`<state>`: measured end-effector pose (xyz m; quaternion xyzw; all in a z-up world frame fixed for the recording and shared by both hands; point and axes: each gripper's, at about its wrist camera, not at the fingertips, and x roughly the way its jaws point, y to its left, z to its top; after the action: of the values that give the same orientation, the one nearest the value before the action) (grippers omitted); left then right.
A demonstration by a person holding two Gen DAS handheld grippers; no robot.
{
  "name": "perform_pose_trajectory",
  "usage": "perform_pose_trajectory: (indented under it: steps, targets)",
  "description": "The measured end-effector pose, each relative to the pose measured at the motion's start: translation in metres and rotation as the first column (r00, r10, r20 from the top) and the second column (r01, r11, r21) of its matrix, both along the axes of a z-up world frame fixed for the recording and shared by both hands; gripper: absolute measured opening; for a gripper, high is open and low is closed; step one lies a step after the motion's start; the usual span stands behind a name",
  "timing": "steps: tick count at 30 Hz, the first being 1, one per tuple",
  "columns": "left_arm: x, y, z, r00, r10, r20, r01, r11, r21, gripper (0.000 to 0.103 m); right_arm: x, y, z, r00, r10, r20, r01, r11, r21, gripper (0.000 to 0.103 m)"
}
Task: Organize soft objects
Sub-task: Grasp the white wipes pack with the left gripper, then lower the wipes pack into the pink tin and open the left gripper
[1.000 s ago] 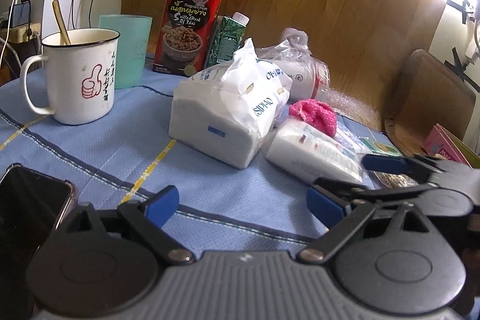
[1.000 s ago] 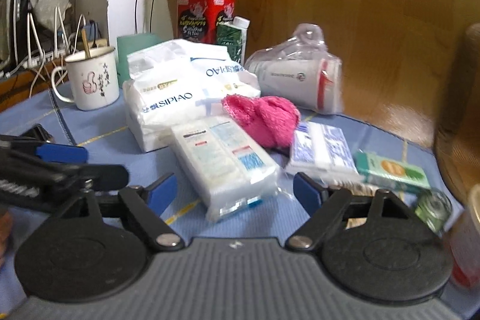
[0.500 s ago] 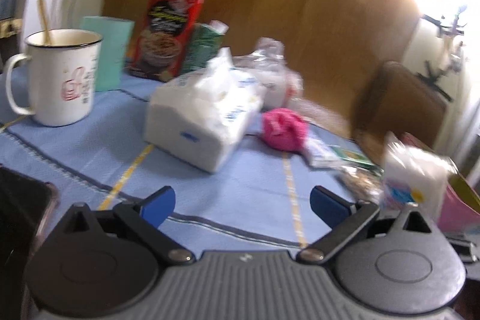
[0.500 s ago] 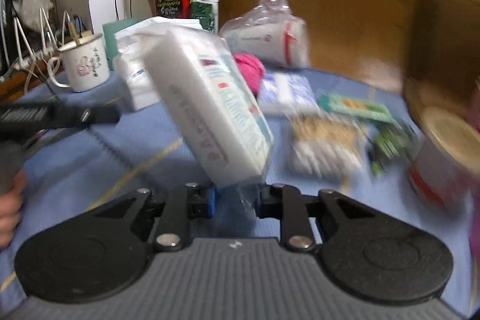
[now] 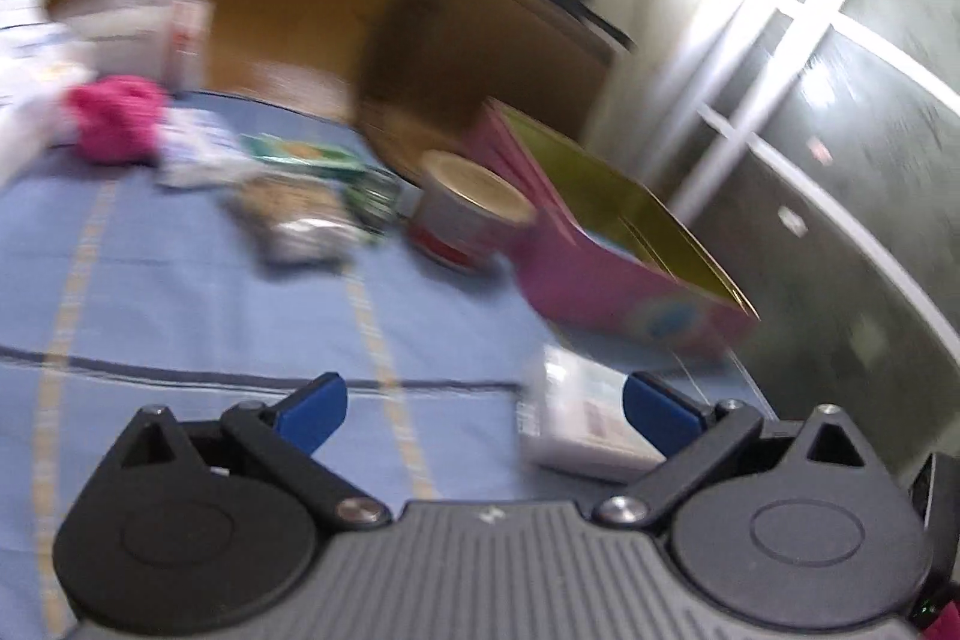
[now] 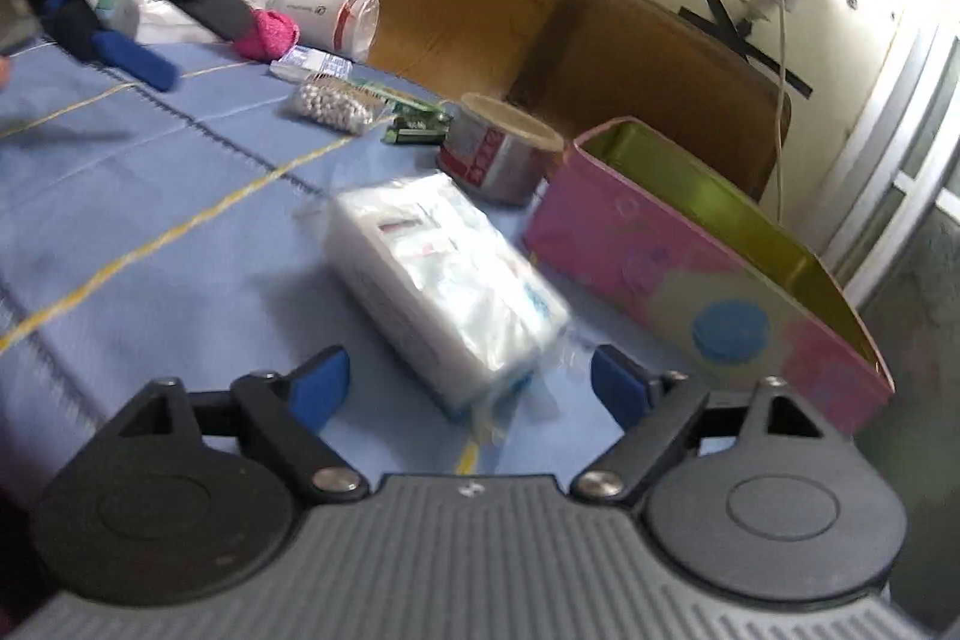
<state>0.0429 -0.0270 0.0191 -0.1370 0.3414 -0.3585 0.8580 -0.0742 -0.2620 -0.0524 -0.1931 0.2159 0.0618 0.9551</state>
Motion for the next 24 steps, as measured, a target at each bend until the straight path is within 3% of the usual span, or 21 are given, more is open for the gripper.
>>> perform_pose_trajectory:
  steps: [3, 6, 8, 9, 10, 11, 12, 13, 20, 24]
  targets:
    - [0.001, -0.031, 0.004, 0.998, -0.06, 0.018, 0.059, 0.997, 0.052, 0.095, -0.003, -0.011, 0.002, 0.999, 0.024, -0.024, -0.021, 0.993, 0.116, 0.09]
    - [0.004, -0.059, 0.002, 0.992, -0.125, 0.022, 0.121, 0.986, 0.118, 0.078, 0.006, -0.021, 0.006, 0.999, 0.015, -0.052, -0.001, 0.965, 0.261, 0.089]
    - [0.006, -0.073, -0.007, 0.987, -0.157, -0.019, 0.158, 0.975, 0.153, 0.066, 0.014, -0.028, 0.005, 0.997, 0.019, -0.072, 0.006, 0.941, 0.339, 0.088]
    - [0.009, -0.079, -0.013, 0.983, -0.176, -0.053, 0.182, 0.97, 0.161, 0.062, 0.019, -0.031, 0.004, 0.996, 0.023, -0.082, 0.009, 0.928, 0.372, 0.082]
    - [0.011, -0.085, -0.018, 0.976, -0.199, -0.09, 0.211, 0.965, 0.155, 0.057, 0.024, -0.033, 0.001, 0.995, 0.028, -0.095, 0.012, 0.92, 0.391, 0.067]
    - [0.012, -0.087, -0.02, 0.974, -0.202, -0.099, 0.214, 0.968, 0.131, 0.058, 0.027, -0.034, 0.0, 0.997, 0.022, -0.08, 0.012, 0.916, 0.401, 0.062]
    - [0.013, -0.091, -0.018, 0.977, -0.192, -0.094, 0.204, 0.969, 0.142, 0.058, 0.027, -0.034, 0.0, 0.997, 0.017, -0.071, 0.013, 0.915, 0.403, 0.049]
    - [0.013, -0.096, -0.01, 0.978, -0.196, -0.074, 0.205, 0.967, 0.151, 0.056, 0.03, -0.035, 0.001, 0.998, 0.014, -0.064, 0.013, 0.914, 0.406, 0.047]
    - [0.04, -0.152, 0.054, 0.962, -0.244, 0.12, 0.225, 0.962, 0.155, 0.058, 0.042, -0.066, 0.042, 0.988, -0.087, 0.131, 0.021, 0.9, 0.436, 0.047]
    - [0.076, -0.201, 0.059, 0.955, -0.24, 0.173, 0.212, 0.963, 0.165, 0.059, 0.08, -0.094, 0.059, 0.97, -0.173, 0.17, 0.081, 0.892, 0.445, 0.046]
